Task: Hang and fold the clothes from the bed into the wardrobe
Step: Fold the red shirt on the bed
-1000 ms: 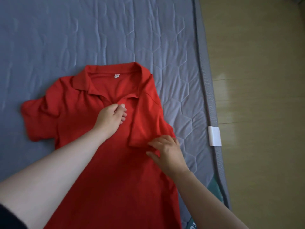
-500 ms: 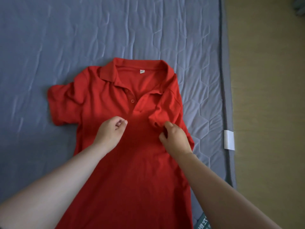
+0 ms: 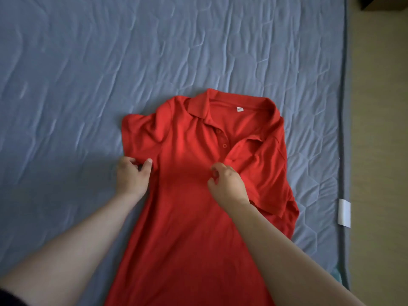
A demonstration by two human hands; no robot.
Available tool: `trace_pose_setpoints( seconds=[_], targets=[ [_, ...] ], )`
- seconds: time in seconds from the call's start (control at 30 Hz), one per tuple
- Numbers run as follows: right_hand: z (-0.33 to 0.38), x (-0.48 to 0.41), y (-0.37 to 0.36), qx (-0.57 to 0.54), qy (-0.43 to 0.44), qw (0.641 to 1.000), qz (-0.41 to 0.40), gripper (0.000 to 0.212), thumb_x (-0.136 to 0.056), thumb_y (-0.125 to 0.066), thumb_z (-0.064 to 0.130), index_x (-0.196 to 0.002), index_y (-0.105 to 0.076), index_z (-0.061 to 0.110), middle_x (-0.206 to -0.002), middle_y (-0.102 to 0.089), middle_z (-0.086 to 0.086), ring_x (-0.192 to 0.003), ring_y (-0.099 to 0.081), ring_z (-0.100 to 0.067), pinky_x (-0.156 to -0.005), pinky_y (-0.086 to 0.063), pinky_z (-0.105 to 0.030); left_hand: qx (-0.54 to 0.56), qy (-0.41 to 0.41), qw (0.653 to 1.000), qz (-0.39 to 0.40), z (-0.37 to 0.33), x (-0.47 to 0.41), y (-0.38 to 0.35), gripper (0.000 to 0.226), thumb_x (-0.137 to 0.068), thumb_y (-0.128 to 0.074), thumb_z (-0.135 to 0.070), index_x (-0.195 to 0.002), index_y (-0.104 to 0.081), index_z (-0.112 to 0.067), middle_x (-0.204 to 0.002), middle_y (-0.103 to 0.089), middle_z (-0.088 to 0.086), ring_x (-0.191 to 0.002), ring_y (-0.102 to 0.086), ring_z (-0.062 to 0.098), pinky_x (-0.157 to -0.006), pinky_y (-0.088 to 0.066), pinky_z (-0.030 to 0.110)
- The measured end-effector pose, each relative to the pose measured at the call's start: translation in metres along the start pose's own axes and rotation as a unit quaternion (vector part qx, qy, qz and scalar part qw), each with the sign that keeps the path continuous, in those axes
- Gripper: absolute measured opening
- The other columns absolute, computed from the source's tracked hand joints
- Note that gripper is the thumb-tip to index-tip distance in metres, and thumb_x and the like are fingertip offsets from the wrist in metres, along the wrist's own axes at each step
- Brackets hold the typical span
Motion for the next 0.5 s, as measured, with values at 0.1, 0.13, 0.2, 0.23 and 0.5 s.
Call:
trace_pose_setpoints(
  seconds=[0.1,0.13,0.2,0.23,0.5],
  targets=[
    [0.027,-0.011,-0.013,-0.012,0.016,1.000,-0.006,0.039,-0.083,-0.055,0.010,-0.123,-0.057,0.009,-0.115,-0.060,-0.013,-0.108,-0.056,-0.028,-0.094,-0.043,-0.035,0.092,0.090,0.992,-0.011,0.023,-0.017,0.012,0.055,-0.085,-0.069,-0.031,-0.119,-0.048,0.007,-0.116,-0.059,0.026,-0.104,-0.060,0.037,-0.092,-0.047,0.042],
    [0.034,-0.013,-0.014,-0.016,0.022,1.000,-0.008,0.040,-0.084,-0.055,0.009,-0.123,-0.057,0.009,-0.116,-0.059,-0.013,-0.108,-0.056,-0.028,-0.094,-0.043,-0.036,0.159,0.125,0.979,0.022,0.028,-0.020,0.007,0.056,-0.086,-0.069,-0.030,-0.124,-0.046,0.005,-0.119,-0.059,0.022,-0.106,-0.061,0.035,-0.093,-0.049,0.044],
    [0.054,-0.020,-0.022,-0.020,0.042,0.999,-0.004,0.040,-0.084,-0.056,0.009,-0.124,-0.058,0.009,-0.117,-0.058,-0.013,-0.108,-0.056,-0.029,-0.094,-0.044,-0.036,0.310,0.206,0.922,0.105,0.038,-0.021,-0.005,0.044,-0.089,-0.065,-0.023,-0.124,-0.049,-0.001,-0.115,-0.062,0.011,-0.098,-0.064,0.027,-0.087,-0.053,0.039],
    [0.064,-0.025,-0.022,-0.016,0.057,0.998,-0.003,0.040,-0.084,-0.057,0.010,-0.124,-0.058,0.009,-0.118,-0.058,-0.013,-0.109,-0.055,-0.029,-0.095,-0.043,-0.036,0.352,0.229,0.897,0.136,0.041,-0.022,-0.011,0.028,-0.090,-0.064,-0.019,-0.112,-0.055,-0.005,-0.102,-0.066,0.006,-0.085,-0.065,0.019,-0.078,-0.054,0.030],
    [0.176,-0.099,-0.028,0.059,0.207,0.977,-0.004,0.042,-0.091,-0.058,0.014,-0.132,-0.054,0.006,-0.133,-0.054,-0.012,-0.125,-0.048,-0.025,-0.106,-0.035,-0.033,0.350,0.182,0.893,0.216,0.038,-0.029,-0.015,0.026,-0.085,-0.065,-0.002,-0.067,-0.052,-0.015,-0.050,-0.044,-0.001,-0.039,-0.036,0.006,-0.048,-0.033,0.022]
  ],
)
Point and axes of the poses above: each hand's wrist, its own x-axis away from the middle knuckle, its own y-axis out of the back of the hand, z = x × y, the point moved 8 cm from there along -x, towards the middle knuckle
